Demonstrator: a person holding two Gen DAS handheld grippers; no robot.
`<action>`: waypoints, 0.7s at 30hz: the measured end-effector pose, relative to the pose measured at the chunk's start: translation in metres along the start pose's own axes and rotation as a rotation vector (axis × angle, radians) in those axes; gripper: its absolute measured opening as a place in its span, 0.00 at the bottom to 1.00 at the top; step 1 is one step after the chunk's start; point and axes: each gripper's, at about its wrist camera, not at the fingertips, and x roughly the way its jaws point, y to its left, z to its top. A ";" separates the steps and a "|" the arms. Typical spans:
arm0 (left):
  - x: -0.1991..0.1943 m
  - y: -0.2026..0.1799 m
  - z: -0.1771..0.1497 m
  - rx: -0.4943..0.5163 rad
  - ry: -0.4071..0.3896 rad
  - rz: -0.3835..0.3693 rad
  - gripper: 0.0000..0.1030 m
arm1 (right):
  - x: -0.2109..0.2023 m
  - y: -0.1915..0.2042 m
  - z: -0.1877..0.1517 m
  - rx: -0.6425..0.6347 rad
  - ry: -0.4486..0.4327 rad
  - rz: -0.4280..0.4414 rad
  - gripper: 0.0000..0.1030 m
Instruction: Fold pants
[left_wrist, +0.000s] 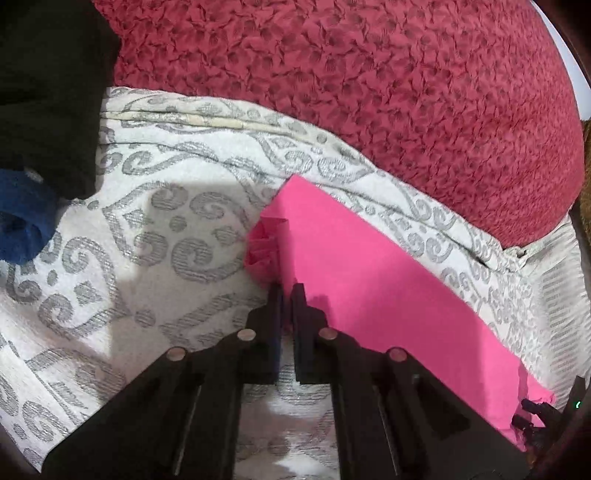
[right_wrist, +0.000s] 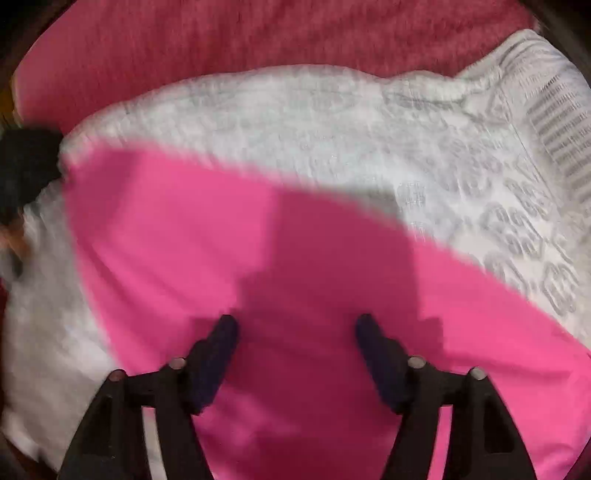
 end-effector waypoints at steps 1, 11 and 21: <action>0.001 -0.001 -0.001 0.003 0.004 0.003 0.06 | -0.002 0.003 -0.002 -0.006 -0.011 -0.028 0.71; -0.017 0.036 0.008 -0.180 0.037 -0.034 0.50 | -0.014 0.030 0.031 0.140 -0.074 0.133 0.71; 0.014 0.011 0.005 -0.142 0.075 -0.105 0.36 | 0.022 0.146 0.074 0.095 -0.111 0.407 0.71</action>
